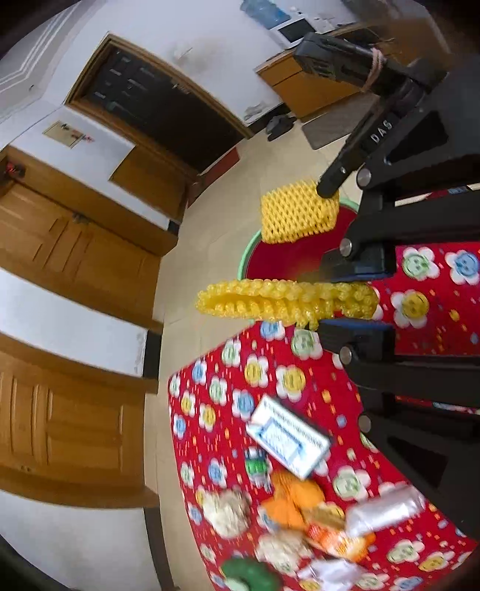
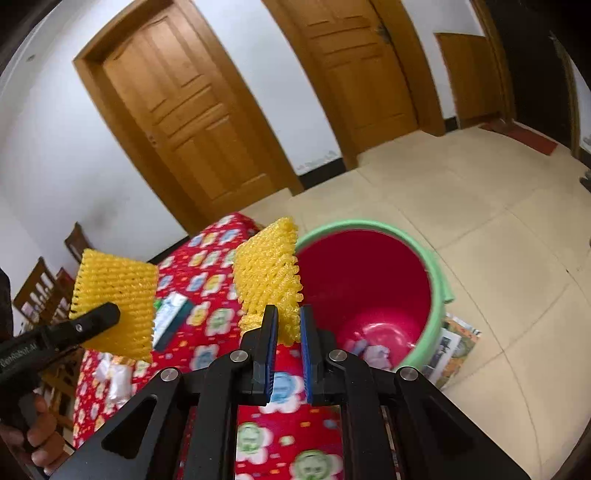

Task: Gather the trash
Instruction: 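Move both foam nets over the red bucket and release them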

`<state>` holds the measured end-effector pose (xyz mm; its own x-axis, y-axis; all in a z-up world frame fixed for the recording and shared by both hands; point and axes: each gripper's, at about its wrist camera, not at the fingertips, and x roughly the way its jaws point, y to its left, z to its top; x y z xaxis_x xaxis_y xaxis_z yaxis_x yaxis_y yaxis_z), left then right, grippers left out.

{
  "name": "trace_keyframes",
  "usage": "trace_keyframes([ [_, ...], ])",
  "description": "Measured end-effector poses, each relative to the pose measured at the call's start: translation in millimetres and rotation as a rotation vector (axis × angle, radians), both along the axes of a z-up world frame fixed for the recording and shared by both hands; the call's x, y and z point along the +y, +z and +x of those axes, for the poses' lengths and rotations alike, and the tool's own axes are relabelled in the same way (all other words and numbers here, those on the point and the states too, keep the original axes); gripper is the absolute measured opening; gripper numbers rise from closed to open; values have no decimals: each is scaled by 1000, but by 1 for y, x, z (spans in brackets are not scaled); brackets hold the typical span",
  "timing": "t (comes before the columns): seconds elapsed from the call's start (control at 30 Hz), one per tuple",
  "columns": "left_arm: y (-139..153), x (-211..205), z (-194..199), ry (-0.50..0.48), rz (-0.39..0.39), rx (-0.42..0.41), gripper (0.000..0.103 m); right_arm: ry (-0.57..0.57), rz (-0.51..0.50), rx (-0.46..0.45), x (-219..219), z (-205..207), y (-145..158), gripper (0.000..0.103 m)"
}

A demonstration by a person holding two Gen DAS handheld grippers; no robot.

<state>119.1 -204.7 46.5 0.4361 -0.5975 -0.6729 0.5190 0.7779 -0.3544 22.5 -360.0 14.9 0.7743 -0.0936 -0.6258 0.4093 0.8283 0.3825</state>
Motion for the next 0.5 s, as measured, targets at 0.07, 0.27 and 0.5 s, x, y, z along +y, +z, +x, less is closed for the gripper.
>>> trace_keyframes([
  [0.07, -3, -15, 3, -27, 1, -3, 14, -17, 6, 12, -5, 0, -6, 12],
  [0.27, -15, -54, 12, -84, 10, -20, 14, -53, 22, 49, -22, 1, -24, 12],
  [0.5, -43, -83, 27, -107, 43, 22, 14, -77, 34, 85, -42, 4, -45, 14],
])
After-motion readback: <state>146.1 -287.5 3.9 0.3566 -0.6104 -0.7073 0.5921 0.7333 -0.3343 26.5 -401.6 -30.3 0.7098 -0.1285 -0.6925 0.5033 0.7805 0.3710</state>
